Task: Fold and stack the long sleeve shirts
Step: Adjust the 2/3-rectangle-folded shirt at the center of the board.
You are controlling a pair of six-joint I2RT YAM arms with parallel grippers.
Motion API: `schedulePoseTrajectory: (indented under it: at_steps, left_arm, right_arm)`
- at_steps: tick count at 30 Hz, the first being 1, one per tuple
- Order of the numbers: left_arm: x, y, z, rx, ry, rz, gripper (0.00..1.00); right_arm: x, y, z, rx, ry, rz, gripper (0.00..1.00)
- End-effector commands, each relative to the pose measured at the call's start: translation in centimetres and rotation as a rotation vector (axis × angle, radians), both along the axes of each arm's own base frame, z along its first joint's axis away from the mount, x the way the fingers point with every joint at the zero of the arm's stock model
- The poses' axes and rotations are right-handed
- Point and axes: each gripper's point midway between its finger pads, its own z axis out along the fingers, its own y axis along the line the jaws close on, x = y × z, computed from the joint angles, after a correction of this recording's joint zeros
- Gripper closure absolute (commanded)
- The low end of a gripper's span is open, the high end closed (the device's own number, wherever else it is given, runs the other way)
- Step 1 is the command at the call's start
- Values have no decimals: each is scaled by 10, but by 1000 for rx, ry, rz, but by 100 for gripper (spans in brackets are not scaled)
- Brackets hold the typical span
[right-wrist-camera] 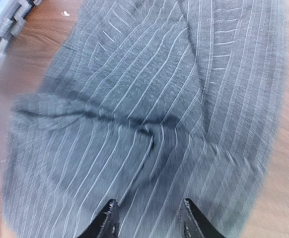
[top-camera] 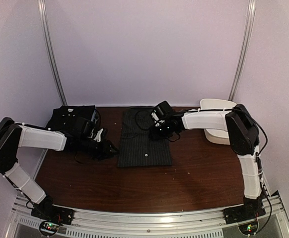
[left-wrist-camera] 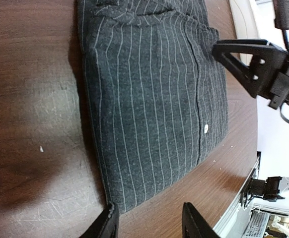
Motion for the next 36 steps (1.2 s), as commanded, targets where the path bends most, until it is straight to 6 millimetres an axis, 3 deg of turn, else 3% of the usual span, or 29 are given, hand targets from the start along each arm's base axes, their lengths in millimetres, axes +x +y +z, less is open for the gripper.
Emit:
schedulePoseTrajectory:
  at_steps: [1,5,10,16,22,36]
  left_arm:
    - [-7,-5,8,-13,-33,-27,56]
    - [-16,-5,4,-6,-28,-38,56]
    - [-32,0,-7,33,7,-47,56]
    - [-43,5,-16,61,22,-56,56]
    - [-48,8,-23,86,17,-56,56]
    - [-36,0,-37,83,-14,-62,57]
  right_arm:
    - [-21,-12,54,106,-57,8,54]
    - [-54,-35,52,137,-25,0,53]
    - [-98,-61,34,182,43,-15,53]
    - [-130,-83,14,203,101,-37,52]
    - [-143,-92,-4,217,150,-44,50]
    - [-149,-77,-23,290,219,-10,52]
